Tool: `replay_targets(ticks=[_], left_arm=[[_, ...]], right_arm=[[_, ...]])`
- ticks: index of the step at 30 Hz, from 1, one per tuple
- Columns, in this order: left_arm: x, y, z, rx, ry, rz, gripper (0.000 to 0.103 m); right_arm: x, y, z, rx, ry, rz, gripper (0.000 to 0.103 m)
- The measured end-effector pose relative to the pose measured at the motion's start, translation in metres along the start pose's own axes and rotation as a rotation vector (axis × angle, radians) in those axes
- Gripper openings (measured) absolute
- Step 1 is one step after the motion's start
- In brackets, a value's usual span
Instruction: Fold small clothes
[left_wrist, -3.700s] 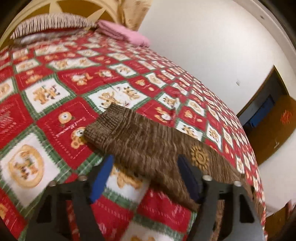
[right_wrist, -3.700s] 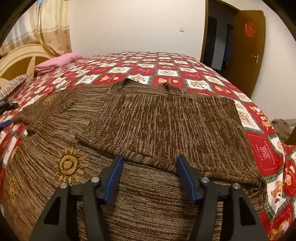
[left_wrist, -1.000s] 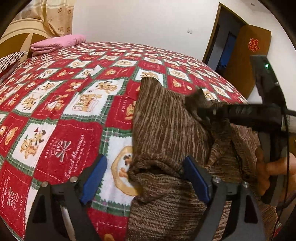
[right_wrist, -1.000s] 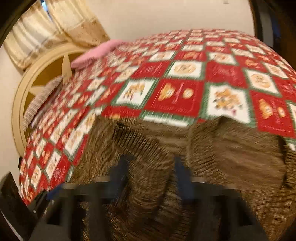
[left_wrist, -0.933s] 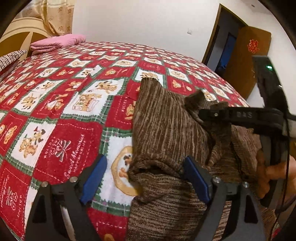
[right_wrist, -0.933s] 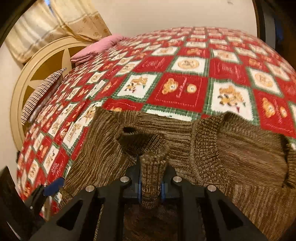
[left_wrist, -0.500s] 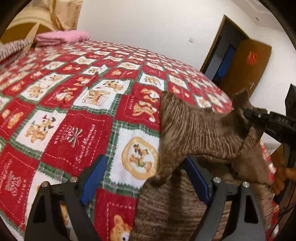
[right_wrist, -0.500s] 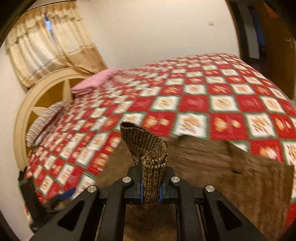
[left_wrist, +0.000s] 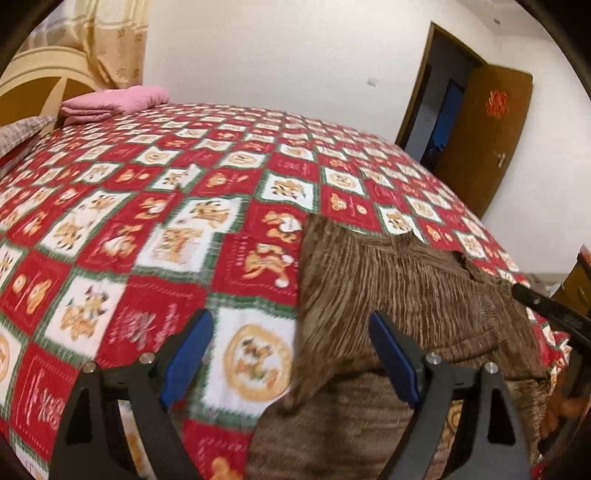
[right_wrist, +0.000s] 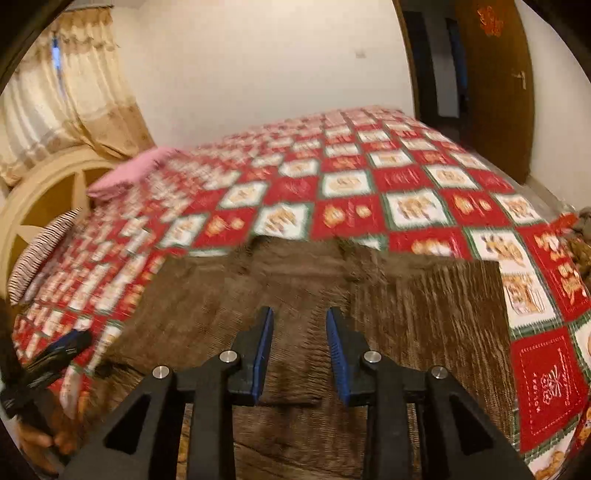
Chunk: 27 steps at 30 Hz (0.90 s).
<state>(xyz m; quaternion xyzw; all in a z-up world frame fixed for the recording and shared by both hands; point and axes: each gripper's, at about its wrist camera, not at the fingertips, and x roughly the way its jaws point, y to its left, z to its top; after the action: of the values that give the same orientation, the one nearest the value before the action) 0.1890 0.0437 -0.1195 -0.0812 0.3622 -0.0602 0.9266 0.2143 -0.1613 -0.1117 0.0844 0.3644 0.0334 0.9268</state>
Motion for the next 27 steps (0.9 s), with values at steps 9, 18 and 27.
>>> replay_targets(ticks=[9, 18, 27], left_arm=[[0.028, -0.014, -0.021, 0.095, 0.111, 0.065, 0.089], [0.022, -0.011, -0.026, 0.100, 0.107, 0.034, 0.090], [0.020, -0.012, -0.030, 0.103, 0.095, 0.045, 0.092]], right_arm=[[0.044, 0.020, -0.033, -0.052, 0.217, 0.163, 0.031], [0.009, 0.015, -0.062, -0.068, 0.265, 0.162, 0.031], [0.012, 0.010, 0.004, 0.023, 0.092, 0.160, 0.031]])
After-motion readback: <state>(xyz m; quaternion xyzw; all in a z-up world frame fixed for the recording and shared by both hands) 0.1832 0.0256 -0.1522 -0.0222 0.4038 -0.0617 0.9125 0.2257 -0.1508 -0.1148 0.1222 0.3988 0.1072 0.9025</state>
